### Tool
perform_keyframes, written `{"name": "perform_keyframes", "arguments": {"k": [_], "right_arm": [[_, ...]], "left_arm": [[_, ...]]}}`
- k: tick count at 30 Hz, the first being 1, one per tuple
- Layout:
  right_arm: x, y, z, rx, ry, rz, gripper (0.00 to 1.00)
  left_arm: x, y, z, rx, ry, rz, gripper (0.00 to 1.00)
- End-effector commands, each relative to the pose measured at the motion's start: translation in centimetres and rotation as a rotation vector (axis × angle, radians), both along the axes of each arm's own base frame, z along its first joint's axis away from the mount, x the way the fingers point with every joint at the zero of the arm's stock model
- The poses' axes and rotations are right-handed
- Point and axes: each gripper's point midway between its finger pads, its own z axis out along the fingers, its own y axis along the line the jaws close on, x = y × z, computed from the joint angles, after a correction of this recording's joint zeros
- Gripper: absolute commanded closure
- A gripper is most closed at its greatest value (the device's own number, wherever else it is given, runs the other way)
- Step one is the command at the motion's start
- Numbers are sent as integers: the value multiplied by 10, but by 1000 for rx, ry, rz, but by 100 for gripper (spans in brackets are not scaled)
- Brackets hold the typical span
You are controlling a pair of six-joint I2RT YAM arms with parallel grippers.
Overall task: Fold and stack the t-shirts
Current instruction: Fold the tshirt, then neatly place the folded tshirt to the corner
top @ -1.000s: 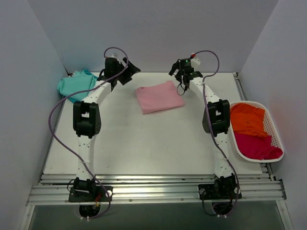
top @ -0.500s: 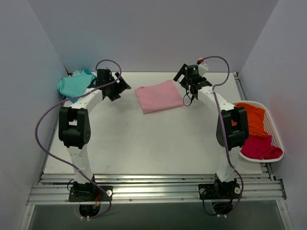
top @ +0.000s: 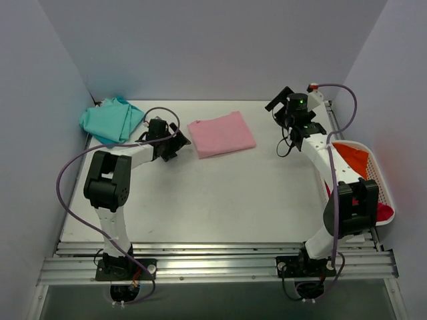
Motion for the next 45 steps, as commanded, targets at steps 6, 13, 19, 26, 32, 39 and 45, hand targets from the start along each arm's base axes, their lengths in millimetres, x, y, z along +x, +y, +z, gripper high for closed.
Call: {"name": "perform_keyframes", "arguments": {"k": [6,13,19,26,32,39,45], "right_arm": [[-19,-16,59,34,-139,-30,0],[-17,-35,55,49,-139,-57,0],[-11,-39,36,77,-113,-38,0],[-7,-44,23,109,-96,-23,0],[-7,-50,15,147,-91,-9,0],[-12,-56,15,167,-99,-9,0],[-14,-51,15,195,-110,15,0]], "left_arm": [[37,-24,6,-75,-104,32,6],[46,-40,-5,-101,-88,18,6],[51,-71,-15,-82,-69,-23,6],[52,-86,-29,-81,-54,-29,48],[59,-84,-38,-51,-45,-34,98],[82,-52,2,44,-83,-108,98],[105,7,50,162,-117,-201,98]]}}
